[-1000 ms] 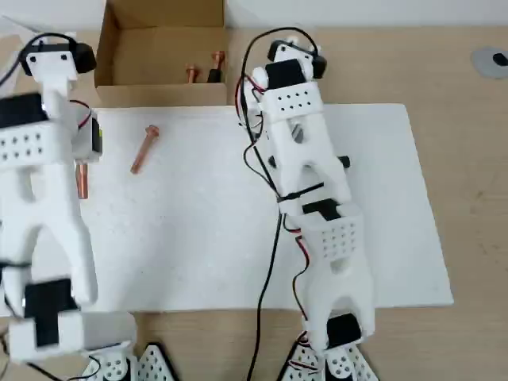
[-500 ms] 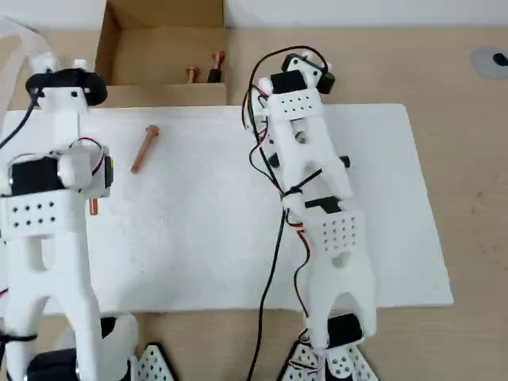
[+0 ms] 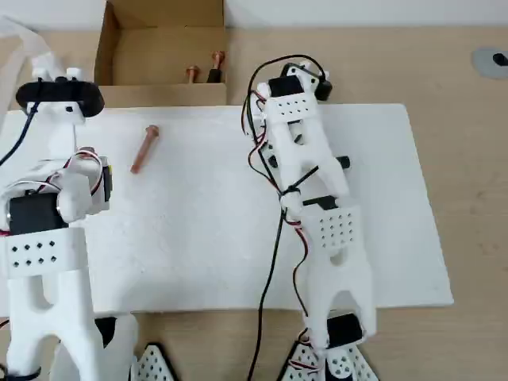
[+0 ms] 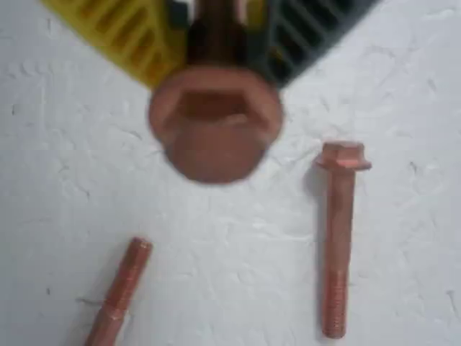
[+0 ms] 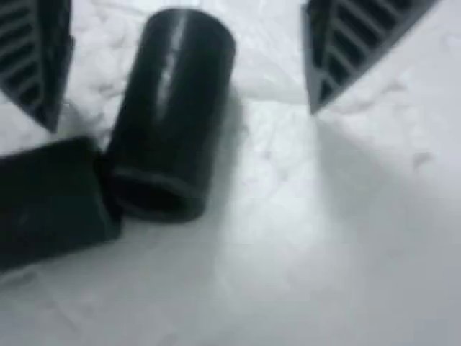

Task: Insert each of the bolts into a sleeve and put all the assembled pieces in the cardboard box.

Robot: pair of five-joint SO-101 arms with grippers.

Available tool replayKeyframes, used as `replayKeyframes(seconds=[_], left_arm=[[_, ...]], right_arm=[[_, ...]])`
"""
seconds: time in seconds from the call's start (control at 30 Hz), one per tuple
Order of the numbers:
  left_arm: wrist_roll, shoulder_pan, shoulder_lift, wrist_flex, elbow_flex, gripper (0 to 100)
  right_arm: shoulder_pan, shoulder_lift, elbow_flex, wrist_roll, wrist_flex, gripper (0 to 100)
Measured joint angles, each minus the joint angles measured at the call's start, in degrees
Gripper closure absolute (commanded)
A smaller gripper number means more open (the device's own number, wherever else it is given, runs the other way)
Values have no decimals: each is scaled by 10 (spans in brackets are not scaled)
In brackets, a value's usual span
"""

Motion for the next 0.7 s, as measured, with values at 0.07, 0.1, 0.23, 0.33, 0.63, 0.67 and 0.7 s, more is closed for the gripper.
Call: replayKeyframes(seconds=[0.07,0.1,0.23,0.33,0.63,0.67,0.7], left_arm=[[0,0,-1,0,0,990],[0,0,-1,0,0,990],[0,1,-1,0,0,991],[0,1,-1,0,0,991],[0,1,-1,0,0,991],[0,1,-1,0,0,991],[0,1,-1,0,0,991]], right_arm=[[4,2,0,0,0,738],[6,2,0,0,0,738],[23,2,0,0,-2,739],[33,2,0,0,-7,739],[36,1,0,34,-9,881],[34,1,0,37,-10,882],[33,1,0,39,-10,882]])
